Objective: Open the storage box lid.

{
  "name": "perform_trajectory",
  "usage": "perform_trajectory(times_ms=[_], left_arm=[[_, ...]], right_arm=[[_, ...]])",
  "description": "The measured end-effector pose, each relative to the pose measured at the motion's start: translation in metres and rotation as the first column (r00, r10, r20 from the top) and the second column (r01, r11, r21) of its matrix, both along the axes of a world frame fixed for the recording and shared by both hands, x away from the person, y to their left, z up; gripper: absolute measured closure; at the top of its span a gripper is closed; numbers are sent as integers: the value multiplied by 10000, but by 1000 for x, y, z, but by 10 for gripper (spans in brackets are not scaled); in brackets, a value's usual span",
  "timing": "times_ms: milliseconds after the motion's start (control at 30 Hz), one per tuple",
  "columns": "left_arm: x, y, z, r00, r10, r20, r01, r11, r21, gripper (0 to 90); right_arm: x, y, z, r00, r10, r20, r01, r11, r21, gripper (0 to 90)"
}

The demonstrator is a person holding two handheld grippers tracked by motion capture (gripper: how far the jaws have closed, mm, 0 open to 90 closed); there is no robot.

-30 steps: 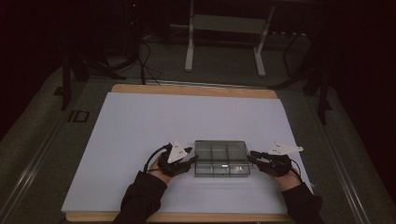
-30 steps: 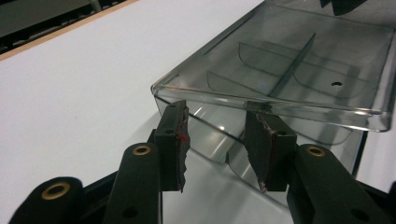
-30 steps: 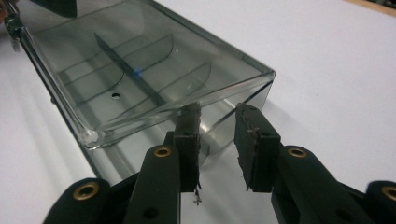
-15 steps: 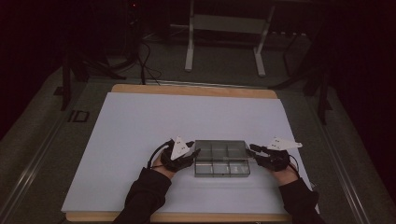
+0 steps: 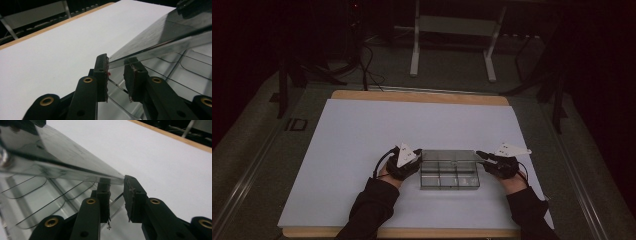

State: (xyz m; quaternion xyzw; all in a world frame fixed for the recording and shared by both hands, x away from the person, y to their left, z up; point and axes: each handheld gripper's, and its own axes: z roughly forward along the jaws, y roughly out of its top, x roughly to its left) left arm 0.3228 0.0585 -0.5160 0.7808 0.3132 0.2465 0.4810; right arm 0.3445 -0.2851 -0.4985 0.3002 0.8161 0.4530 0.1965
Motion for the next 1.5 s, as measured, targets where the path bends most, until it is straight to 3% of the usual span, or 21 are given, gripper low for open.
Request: perform_trajectory(times_ms=[400, 1067, 1500], left_arm=[[4, -1, 2, 9989, 454, 138, -452, 9988, -181, 803], [13, -7, 0, 9932, 1128, 275, -1106, 9913, -719, 802], [20, -10, -1, 9899, 1395, 235, -1376, 9881, -693, 800]], right_arm=[[7, 4, 4, 9991, -412, 96, 410, 9990, 205, 776], [17, 9, 5, 9960, -856, 236, 843, 9951, 517, 779], [23, 16, 3, 9899, -1393, 247, 1370, 9876, 772, 742]])
